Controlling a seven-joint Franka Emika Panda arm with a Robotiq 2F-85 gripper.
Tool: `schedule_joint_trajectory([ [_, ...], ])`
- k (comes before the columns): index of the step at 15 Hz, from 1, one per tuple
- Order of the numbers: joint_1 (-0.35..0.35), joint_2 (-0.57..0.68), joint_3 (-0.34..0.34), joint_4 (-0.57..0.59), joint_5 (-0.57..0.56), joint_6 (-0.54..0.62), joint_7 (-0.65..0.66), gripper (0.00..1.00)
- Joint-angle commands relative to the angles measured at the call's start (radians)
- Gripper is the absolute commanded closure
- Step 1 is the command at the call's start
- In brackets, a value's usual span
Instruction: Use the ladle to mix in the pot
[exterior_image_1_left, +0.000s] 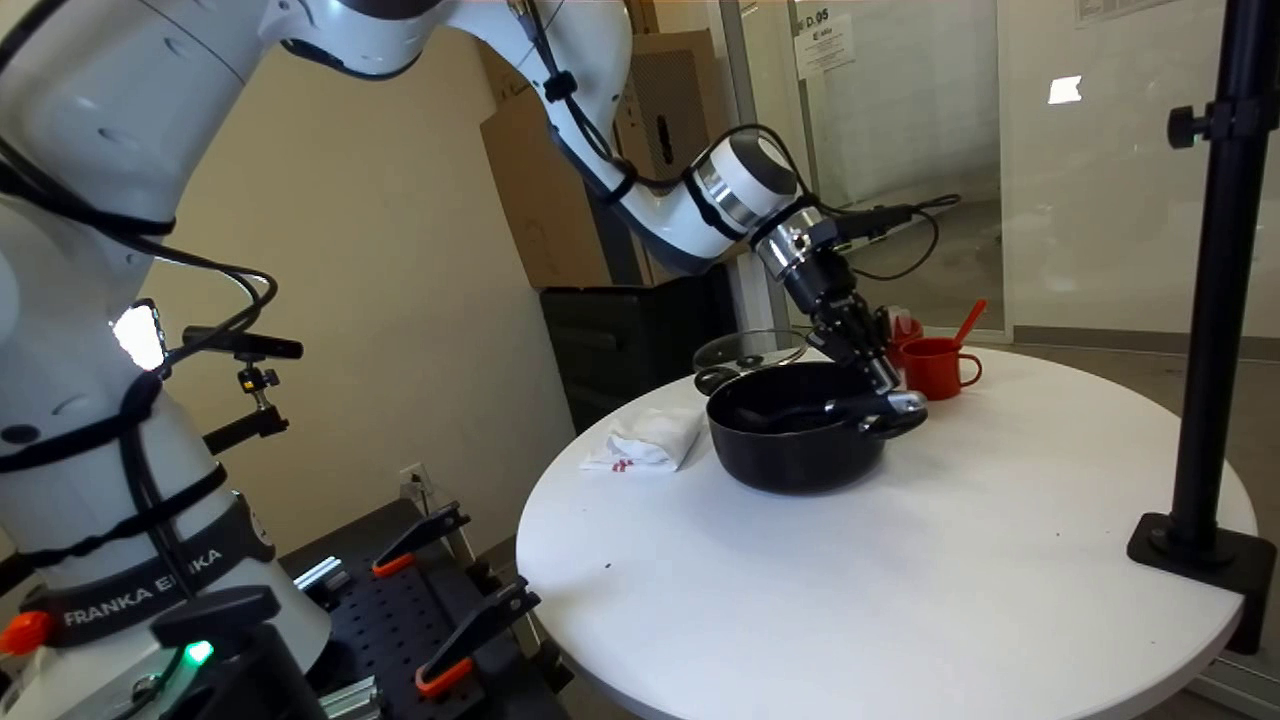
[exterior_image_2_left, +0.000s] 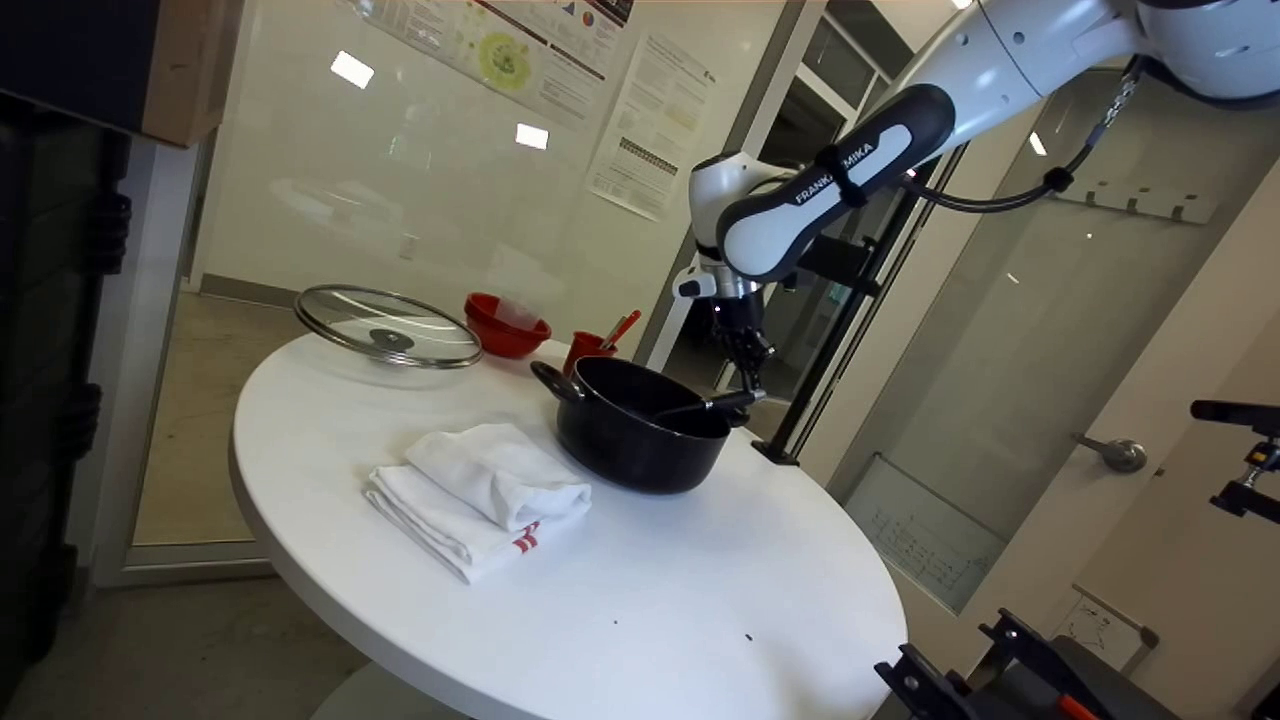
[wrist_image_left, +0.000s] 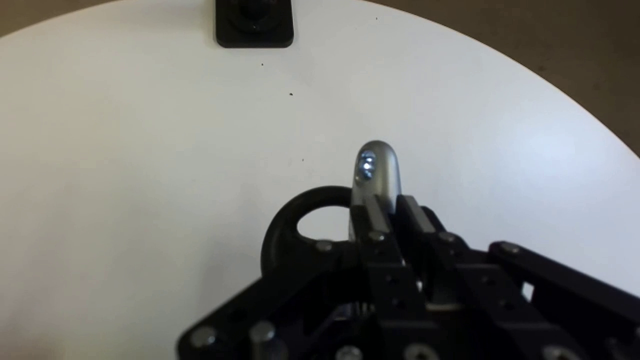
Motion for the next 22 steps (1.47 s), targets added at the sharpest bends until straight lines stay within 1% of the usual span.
schedule_joint_trajectory([
  [1,-0.005,-0.024,0.012,-0.025,0.019,-0.008,-0.044,0.56],
  [4,-0.003,-0.027,0.015,-0.033,0.020,-0.006,-0.057,0.34],
  [6,-0.002,-0.025,0.017,-0.035,0.020,-0.007,-0.061,0.22],
  [7,-0.002,-0.024,0.018,-0.036,0.021,-0.007,-0.064,0.13],
  [9,-0.003,-0.022,0.019,-0.037,0.022,-0.008,-0.068,0.06],
  [10,-0.004,-0.021,0.019,-0.038,0.023,-0.008,-0.071,0.06],
  [12,-0.005,-0.017,0.017,-0.038,0.025,-0.010,-0.077,0.10],
  [16,-0.008,-0.002,0.014,-0.036,0.031,-0.024,-0.081,0.30],
  [17,-0.010,0.000,0.015,-0.037,0.032,-0.028,-0.082,0.30],
  [18,-0.011,0.001,0.015,-0.039,0.033,-0.030,-0.083,0.51],
  [20,-0.013,-0.001,0.015,-0.044,0.033,-0.031,-0.082,0.55],
  [22,-0.013,-0.005,0.015,-0.050,0.032,-0.028,-0.081,0.70],
])
